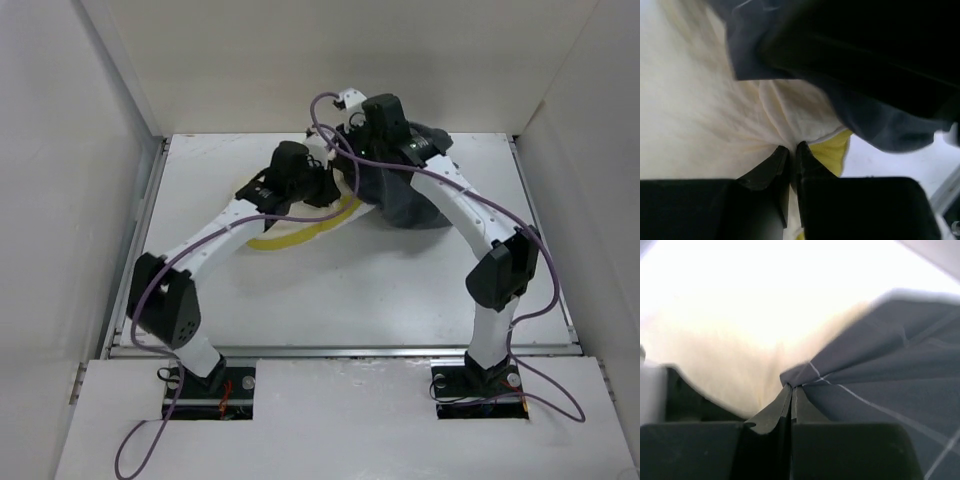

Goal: Put the pillow into the pillowcase

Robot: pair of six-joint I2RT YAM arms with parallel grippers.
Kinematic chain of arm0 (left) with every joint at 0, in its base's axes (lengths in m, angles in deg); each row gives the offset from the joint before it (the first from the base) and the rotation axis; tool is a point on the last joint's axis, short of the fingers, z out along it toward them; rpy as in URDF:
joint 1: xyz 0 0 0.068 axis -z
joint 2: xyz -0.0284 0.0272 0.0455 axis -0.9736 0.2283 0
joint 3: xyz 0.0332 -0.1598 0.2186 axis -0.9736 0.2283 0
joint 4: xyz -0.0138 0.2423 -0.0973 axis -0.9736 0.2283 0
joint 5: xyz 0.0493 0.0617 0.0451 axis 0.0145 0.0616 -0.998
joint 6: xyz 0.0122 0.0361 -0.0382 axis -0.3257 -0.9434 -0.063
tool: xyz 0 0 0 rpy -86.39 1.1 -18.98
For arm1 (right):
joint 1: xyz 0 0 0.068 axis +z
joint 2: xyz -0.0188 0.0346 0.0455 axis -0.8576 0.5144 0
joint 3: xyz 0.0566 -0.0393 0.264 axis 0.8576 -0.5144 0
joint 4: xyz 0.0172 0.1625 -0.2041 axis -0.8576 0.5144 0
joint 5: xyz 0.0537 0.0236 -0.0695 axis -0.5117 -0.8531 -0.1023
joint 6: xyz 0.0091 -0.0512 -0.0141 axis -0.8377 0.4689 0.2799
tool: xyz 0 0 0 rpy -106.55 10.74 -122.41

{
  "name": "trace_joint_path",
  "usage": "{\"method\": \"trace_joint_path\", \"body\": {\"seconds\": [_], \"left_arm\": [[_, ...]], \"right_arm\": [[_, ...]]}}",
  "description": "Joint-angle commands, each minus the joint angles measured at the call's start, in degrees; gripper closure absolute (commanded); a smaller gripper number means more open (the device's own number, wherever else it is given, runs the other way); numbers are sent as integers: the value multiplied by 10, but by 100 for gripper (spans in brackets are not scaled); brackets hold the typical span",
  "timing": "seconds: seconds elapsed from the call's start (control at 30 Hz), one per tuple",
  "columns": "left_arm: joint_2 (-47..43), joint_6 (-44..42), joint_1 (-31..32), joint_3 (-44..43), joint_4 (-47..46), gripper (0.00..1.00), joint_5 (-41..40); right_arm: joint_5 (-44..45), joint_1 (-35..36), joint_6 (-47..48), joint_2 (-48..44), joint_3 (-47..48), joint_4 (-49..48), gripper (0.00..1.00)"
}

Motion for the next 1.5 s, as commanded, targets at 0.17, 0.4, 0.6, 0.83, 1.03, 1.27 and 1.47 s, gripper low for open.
{"method": "trace_joint_path", "body": {"seconds": [0.17,0.4,0.6,0.83,1.03,1.27,1.47], "left_arm": [[-137,83,33,-26,-214,100,2],[-78,114,33,-51,-150,100,-61],[-92,126,27,10,-138,99,-107],[-62,86,21,-20,-101,16,-32],[-78,69,21,-6,-82,0,1],[-154,108,0,97,-48,0,-116],[-201,168,-57,198,-60,0,-118]], "right_arm": [[-288,49,-12,74,143,-9,100],[-171,71,-47,7,32,-41,100],[-82,46,-86,-37,-71,-64,58],[7,-34,-121,-91,-117,-31,17],[117,-61,-128,-199,-196,-2,0],[173,-60,-141,-259,-277,41,0],[185,79,-167,-168,-282,19,0]]}}
